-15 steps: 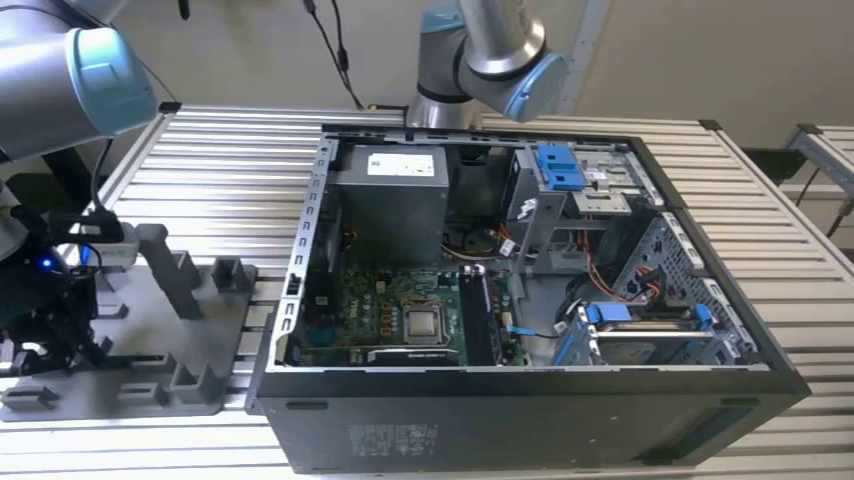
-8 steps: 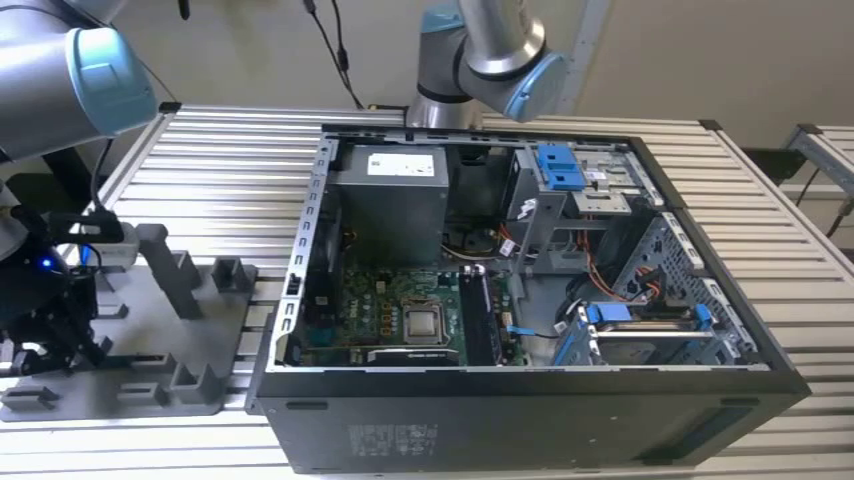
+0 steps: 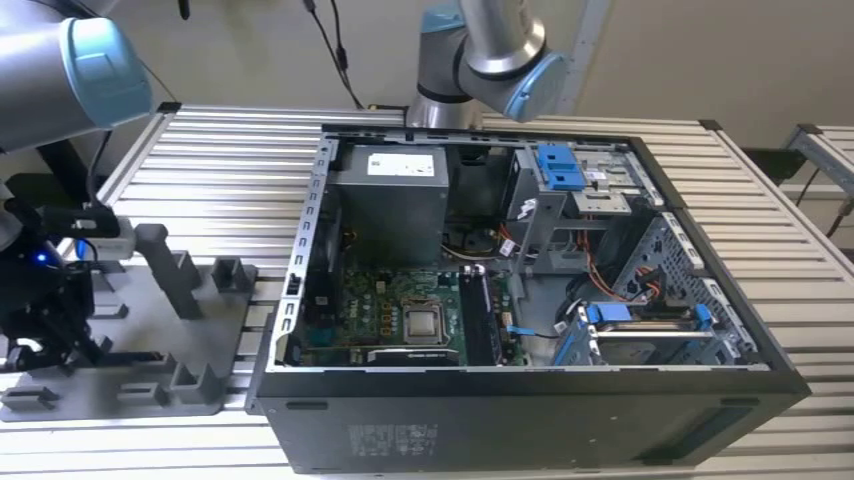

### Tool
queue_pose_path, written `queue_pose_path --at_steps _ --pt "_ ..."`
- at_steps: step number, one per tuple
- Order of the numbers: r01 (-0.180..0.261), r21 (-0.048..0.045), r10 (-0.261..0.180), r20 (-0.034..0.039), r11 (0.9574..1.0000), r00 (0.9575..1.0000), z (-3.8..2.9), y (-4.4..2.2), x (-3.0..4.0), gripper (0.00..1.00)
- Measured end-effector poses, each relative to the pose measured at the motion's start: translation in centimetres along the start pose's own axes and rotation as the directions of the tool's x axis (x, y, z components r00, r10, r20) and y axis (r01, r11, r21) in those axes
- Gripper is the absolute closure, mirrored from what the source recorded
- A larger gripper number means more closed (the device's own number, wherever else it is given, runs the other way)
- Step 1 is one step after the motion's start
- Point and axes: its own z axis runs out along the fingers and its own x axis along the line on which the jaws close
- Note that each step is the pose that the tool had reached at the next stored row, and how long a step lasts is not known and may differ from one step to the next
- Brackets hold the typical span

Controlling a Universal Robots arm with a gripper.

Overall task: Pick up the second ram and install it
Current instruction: 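Pick up the second ram and move it above second insertion slot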

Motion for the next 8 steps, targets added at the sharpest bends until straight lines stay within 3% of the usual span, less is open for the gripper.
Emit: queue_pose_path --at_steps 8 --pt "0.0 0.0 0.0 0.0 1.0 1.0 -1.18 -0.03 0.06 0.86"
